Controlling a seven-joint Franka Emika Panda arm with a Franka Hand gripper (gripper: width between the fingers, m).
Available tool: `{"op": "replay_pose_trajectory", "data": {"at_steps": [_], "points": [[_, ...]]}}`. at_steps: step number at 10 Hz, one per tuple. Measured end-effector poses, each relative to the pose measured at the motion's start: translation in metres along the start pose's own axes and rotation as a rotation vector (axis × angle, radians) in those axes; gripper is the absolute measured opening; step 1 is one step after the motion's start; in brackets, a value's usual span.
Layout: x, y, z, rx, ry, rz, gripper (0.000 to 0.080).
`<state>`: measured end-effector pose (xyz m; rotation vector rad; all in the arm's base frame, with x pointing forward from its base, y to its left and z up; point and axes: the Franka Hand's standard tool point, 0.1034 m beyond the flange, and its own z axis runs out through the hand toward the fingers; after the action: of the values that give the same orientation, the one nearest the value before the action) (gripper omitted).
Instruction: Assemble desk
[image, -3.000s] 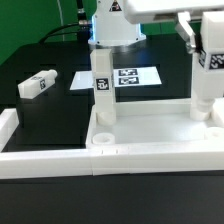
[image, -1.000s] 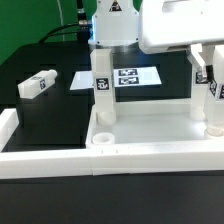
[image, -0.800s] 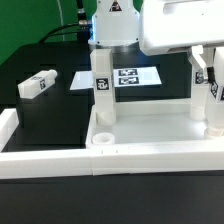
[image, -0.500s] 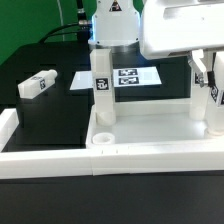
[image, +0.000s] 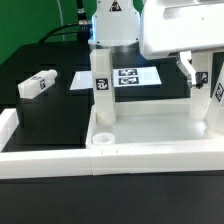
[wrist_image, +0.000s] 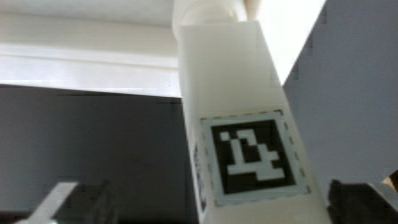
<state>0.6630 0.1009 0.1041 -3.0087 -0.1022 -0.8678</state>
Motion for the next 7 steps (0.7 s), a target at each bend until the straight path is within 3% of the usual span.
{"op": "replay_pose_trajectory", "data": {"at_steps": [7], "points": [[0.0000, 0.0000, 0.0000, 0.000, 0.000, 0.000, 0.0649]]}}
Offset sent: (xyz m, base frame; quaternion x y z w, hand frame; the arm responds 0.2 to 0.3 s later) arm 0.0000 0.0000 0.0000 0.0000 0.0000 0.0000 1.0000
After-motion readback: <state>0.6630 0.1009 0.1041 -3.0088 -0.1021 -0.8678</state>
